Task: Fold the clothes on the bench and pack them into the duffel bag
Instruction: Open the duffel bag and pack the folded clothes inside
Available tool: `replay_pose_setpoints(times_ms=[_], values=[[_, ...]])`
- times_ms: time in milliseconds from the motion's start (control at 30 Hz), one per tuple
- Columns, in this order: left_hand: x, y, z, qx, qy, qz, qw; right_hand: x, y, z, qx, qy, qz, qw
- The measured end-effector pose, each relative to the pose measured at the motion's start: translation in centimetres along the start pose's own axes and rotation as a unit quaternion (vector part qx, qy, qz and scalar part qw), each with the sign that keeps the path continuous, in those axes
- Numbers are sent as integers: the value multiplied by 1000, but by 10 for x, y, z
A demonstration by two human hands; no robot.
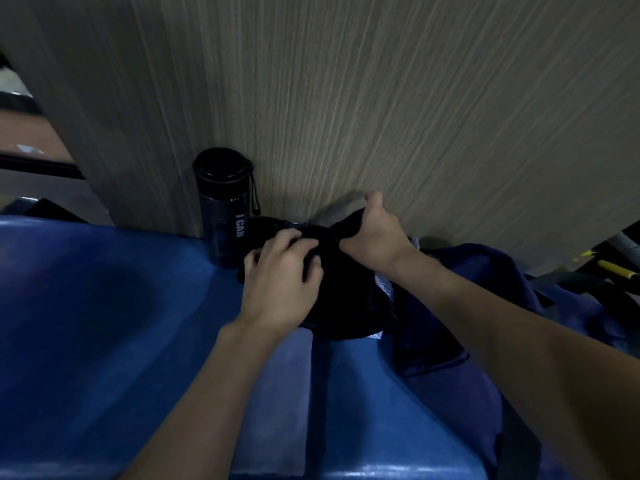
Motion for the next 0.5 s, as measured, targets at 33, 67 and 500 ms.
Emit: replay_pose_setpoints(times_ms=[33,67,500], values=[[9,3,0,12,52,-37,998,-2,-9,1,2,-1,9,1000],[16,5,0,31,81,-81,993,-5,-18,1,-3,-3,32,999],[1,-20,-10,192,-28,-263,945,-35,2,-6,-72,5,253,965]])
Point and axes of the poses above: each hand's wrist, its own z-axis towards the middle knuckle, its own x-axis out of the back of the hand, y = z × x, the point moved 5 cm from there along z, towards the middle knuckle, and after that the axes turned 4 degrees about z, right-handed, at the moved point
